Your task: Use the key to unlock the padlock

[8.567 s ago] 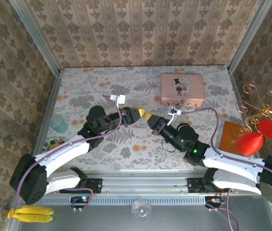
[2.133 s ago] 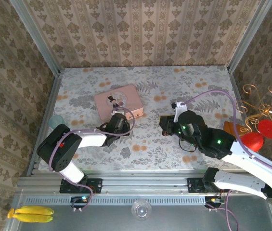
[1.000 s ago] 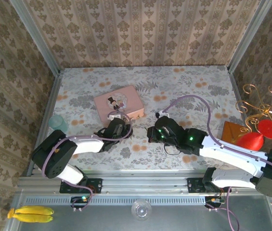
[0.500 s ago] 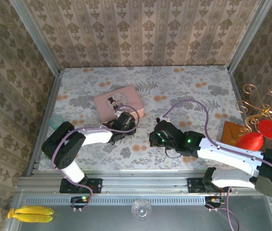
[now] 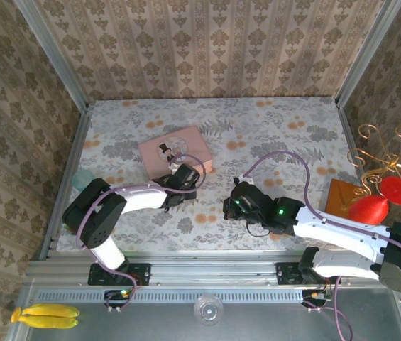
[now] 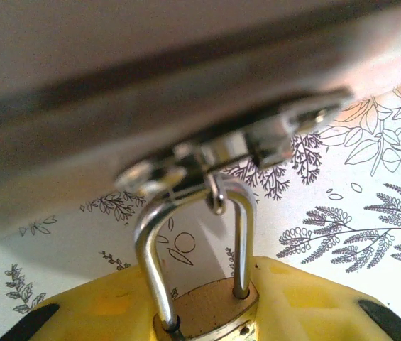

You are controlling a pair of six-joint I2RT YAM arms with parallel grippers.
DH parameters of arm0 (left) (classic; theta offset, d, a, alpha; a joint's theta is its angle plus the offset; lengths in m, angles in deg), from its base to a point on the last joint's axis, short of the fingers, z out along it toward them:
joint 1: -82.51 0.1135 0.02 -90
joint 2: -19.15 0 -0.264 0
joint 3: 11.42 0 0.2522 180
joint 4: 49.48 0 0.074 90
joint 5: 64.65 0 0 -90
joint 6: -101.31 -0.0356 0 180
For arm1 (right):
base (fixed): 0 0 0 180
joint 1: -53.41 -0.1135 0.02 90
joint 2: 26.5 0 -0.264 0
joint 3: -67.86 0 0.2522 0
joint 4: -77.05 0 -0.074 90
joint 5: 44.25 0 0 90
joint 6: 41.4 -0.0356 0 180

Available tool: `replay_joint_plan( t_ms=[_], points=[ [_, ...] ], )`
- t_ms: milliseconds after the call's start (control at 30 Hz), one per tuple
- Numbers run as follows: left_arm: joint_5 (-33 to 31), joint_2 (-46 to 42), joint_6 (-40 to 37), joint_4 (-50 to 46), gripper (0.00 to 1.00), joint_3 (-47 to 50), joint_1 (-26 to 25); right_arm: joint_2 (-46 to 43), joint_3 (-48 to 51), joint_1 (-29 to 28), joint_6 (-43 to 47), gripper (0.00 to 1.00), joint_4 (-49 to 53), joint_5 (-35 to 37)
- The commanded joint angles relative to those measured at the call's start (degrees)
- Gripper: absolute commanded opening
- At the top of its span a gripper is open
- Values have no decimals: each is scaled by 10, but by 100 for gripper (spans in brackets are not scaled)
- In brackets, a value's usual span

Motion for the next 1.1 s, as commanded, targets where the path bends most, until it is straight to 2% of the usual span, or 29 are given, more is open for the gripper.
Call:
replay_joint_plan(
  t_ms=[0,467,733,933,1000,1067],
  points=[
    [15,5,16,-17,32,-9,-2,2,12,-3,-18,0,-27,-8],
    [81,-76,102,89,22,54,16,71,20,-2,-34,0,-79,-33],
    [98,-121,137,108,20,75,30,121,14,20,-25,0,-141,-65],
    [88,-123,135,101,19,74,32,158,-8,30,-32,0,-146,-60],
    [53,-132,106,61,23,64,23,148,-8,31,-29,0,-135,-44],
    [40,-140,96,70,26,83,20,134,1,32,-27,0,-133,-37]
  ],
)
